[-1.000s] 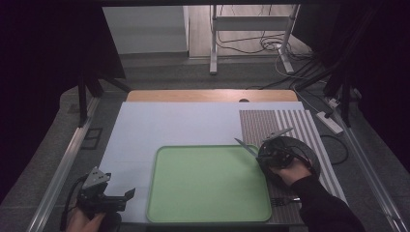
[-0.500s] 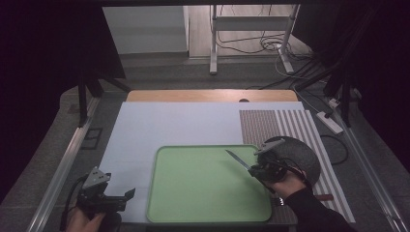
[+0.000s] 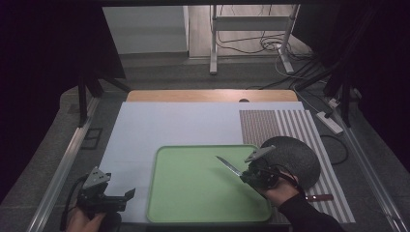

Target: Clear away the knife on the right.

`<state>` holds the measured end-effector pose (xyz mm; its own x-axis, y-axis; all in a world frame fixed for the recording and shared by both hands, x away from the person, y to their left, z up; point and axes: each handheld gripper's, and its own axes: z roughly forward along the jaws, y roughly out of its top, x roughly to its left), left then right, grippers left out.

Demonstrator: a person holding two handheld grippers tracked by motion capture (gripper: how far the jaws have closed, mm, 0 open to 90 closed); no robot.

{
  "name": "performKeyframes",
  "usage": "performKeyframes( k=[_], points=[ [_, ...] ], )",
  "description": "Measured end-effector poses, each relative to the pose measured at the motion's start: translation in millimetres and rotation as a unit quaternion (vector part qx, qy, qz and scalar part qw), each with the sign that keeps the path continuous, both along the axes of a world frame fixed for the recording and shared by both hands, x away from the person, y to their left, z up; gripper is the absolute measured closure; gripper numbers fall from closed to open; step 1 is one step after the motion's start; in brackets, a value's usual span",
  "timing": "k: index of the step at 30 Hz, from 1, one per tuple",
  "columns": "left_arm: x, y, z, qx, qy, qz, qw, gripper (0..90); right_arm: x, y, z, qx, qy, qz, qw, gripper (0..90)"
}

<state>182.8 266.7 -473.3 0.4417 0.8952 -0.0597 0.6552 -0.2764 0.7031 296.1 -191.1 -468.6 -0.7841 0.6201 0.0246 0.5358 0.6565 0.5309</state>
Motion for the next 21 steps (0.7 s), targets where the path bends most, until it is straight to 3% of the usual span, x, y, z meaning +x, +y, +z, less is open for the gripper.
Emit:
performKeyframes(
  k=[6, 15, 21],
  points=[
    [0.1, -0.4, 0.1, 0.001, 0.0, -0.002, 1.0, 0.9, 5.7, -1.0, -9.3, -0.008, -0.002, -0.016, 0.9998, 77.5],
    [0.0, -0.5, 0.1, 0.002, 0.0, -0.003, 1.0, 0.9, 10.3, 2.1, -23.4, -0.02, 0.005, -0.017, 0.9996, 77.5],
    [0.0, -0.7, 0.0, 0.003, 0.0, -0.004, 1.0, 0.9, 10.9, 6.4, -33.9, -0.047, 0.006, -0.008, 0.9988, 77.3]
  ],
)
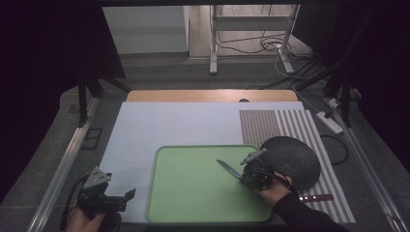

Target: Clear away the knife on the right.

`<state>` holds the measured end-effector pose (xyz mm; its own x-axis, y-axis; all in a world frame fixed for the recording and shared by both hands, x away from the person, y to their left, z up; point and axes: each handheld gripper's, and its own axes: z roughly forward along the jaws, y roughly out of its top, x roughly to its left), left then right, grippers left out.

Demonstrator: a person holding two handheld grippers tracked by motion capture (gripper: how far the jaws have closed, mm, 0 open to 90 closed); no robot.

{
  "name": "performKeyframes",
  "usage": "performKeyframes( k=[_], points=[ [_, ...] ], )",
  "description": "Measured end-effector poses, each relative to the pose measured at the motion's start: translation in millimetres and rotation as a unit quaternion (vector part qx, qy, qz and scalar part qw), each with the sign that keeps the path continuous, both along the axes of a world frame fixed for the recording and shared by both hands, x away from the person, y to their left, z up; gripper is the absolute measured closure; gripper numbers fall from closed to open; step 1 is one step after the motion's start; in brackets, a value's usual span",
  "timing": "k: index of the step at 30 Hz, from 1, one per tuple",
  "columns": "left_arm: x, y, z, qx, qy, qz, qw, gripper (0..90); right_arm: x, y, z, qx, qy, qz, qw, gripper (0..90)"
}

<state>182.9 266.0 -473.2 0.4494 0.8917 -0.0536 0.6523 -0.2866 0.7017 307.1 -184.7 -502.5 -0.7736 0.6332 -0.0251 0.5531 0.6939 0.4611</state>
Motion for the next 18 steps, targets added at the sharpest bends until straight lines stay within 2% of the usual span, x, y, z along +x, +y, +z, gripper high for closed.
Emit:
performKeyframes(
  k=[6, 9, 10, 11, 12, 14, 18],
  points=[
    [0.0, -0.1, 0.0, 0.001, 0.001, -0.001, 1.0, 0.9, -0.5, 1.1, -1.3, -0.005, 0.001, 0.002, 1.0, 75.3],
    [0.3, -0.1, 0.0, 0.002, 0.001, -0.001, 1.0, 0.9, 1.3, -2.6, 7.3, 0.017, -0.009, -0.005, 0.9998, 69.0],
    [0.4, -0.3, -0.1, 0.002, 0.002, 0.0, 1.0, 0.9, 2.8, -5.5, 16.7, 0.034, -0.023, -0.008, 0.9991, 72.6],
    [0.5, -0.3, -0.1, 0.002, 0.003, -0.001, 1.0, 0.9, 3.5, -6.4, 20.3, 0.041, -0.022, -0.003, 0.9989, 77.6],
    [0.6, -0.5, -0.2, 0.003, 0.003, -0.001, 1.0, 0.9, 3.5, -6.4, 20.3, 0.041, -0.022, -0.003, 0.9989, 77.6],
    [0.6, -0.7, -0.2, 0.004, 0.003, -0.002, 1.0, 1.0, 4.0, -3.2, 23.6, 0.048, -0.014, 0.012, 0.9987, 88.6],
    [0.8, -1.0, -0.3, 0.004, 0.003, -0.002, 1.0, 1.0, 5.0, 14.3, 16.7, 0.035, -0.002, 0.049, 0.9982, 89.5]
  ],
)
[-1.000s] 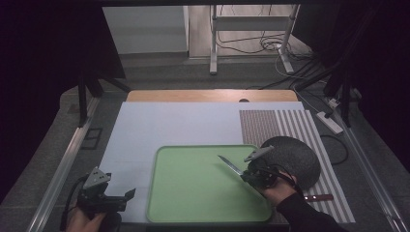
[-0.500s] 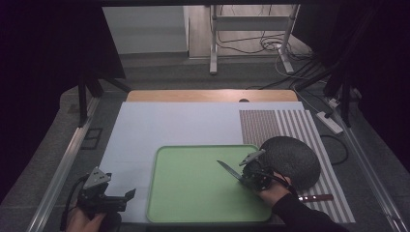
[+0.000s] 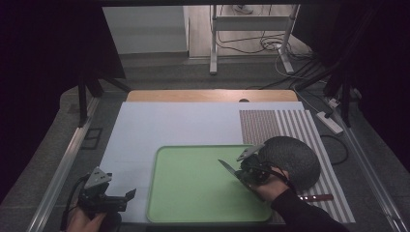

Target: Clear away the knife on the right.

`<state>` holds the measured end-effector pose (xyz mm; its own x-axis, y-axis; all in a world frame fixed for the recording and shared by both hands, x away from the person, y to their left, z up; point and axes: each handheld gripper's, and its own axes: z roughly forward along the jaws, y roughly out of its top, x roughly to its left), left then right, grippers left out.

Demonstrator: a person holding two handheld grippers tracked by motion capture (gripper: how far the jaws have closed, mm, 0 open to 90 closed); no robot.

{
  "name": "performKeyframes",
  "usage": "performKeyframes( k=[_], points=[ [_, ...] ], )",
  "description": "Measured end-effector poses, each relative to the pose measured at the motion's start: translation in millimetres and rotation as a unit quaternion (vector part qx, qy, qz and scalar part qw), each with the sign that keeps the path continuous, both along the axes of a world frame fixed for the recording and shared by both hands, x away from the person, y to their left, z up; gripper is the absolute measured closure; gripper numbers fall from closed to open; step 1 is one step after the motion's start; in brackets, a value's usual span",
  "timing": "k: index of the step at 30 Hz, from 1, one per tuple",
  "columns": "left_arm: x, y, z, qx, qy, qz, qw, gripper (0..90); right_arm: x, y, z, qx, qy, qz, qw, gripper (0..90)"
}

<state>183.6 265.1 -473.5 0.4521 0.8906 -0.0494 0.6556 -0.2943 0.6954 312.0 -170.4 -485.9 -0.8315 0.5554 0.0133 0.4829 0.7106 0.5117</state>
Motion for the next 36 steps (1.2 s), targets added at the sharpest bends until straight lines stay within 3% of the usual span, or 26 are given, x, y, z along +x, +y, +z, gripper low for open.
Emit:
performKeyframes(
  k=[2, 6, 22, 36],
  points=[
    [0.0, 0.0, -0.1, 0.0, 0.0, 0.0, 1.0, 1.0, 1.7, 10.6, -9.1, -0.017, 0.008, 0.017, 0.9997, 89.5],
    [-0.1, 0.3, 0.0, -0.001, 0.0, -0.001, 1.0, 0.9, 4.4, 11.7, -18.6, -0.039, 0.021, 0.019, 0.9989, 89.5],
    [-0.2, 0.6, 0.2, -0.002, 0.0, -0.005, 1.0, 0.9, 17.6, -35.4, -16.0, -0.032, 0.032, -0.05, 0.9977, 89.5],
    [-0.1, 0.7, 0.1, -0.003, 0.001, -0.006, 1.0, 0.9, 23.2, -50.4, -14.5, -0.035, 0.038, -0.076, 0.9958, 89.4]
  ],
)
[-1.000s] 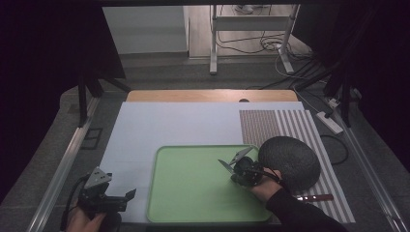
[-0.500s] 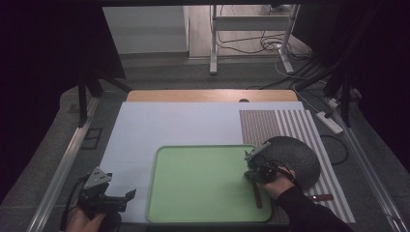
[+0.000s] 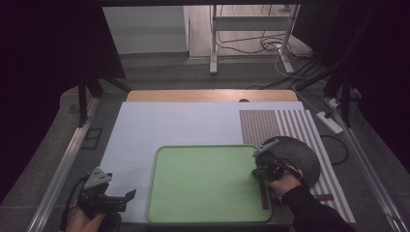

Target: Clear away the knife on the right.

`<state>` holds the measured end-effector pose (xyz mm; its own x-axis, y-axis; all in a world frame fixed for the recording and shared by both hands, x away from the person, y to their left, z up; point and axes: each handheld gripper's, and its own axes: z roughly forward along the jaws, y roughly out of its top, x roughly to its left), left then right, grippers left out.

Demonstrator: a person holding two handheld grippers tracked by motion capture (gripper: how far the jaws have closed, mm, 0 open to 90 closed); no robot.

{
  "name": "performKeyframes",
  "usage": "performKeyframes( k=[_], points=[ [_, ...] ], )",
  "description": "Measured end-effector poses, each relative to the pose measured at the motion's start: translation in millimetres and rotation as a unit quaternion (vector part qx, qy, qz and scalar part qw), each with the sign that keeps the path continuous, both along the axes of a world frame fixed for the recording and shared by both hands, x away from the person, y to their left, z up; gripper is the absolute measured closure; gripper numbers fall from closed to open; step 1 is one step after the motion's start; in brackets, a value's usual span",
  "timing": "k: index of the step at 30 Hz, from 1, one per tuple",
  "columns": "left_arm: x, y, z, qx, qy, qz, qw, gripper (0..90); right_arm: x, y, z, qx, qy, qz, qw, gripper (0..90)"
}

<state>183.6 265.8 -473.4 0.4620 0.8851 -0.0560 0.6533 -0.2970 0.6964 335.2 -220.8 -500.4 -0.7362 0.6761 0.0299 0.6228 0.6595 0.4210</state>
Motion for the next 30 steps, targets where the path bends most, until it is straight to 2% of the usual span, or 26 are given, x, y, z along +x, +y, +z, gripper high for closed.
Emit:
performKeyframes(
  k=[5, 13, 17, 26, 27, 30],
  points=[
    [0.3, 0.0, -0.1, -0.001, 0.001, 0.0, 1.0, 0.9, -1.0, 2.1, 4.6, 0.022, -0.005, 0.003, 0.9997, 87.5],
    [0.4, 0.2, -0.2, -0.002, 0.001, 0.001, 1.0, 0.9, -4.7, 6.0, 13.3, 0.052, -0.027, 0.005, 0.9983, 72.6],
    [0.4, 0.2, -0.2, -0.002, 0.001, 0.001, 1.0, 0.9, -6.5, 7.7, 16.6, 0.058, -0.034, 0.006, 0.9977, 58.6],
    [0.3, 0.3, -0.2, -0.002, 0.001, 0.0, 1.0, 1.0, -8.0, 8.2, 22.4, 0.074, -0.046, -0.001, 0.9962, 15.9],
    [0.3, 0.3, -0.1, -0.002, 0.001, 0.0, 1.0, 1.0, -8.3, 8.1, 23.1, 0.074, -0.047, -0.001, 0.9961, 12.6],
    [0.3, 0.3, -0.1, -0.003, 0.001, 0.001, 1.0, 1.0, -9.7, 6.2, 25.3, 0.08, -0.046, 0.003, 0.9957, 11.1]
  ],
)
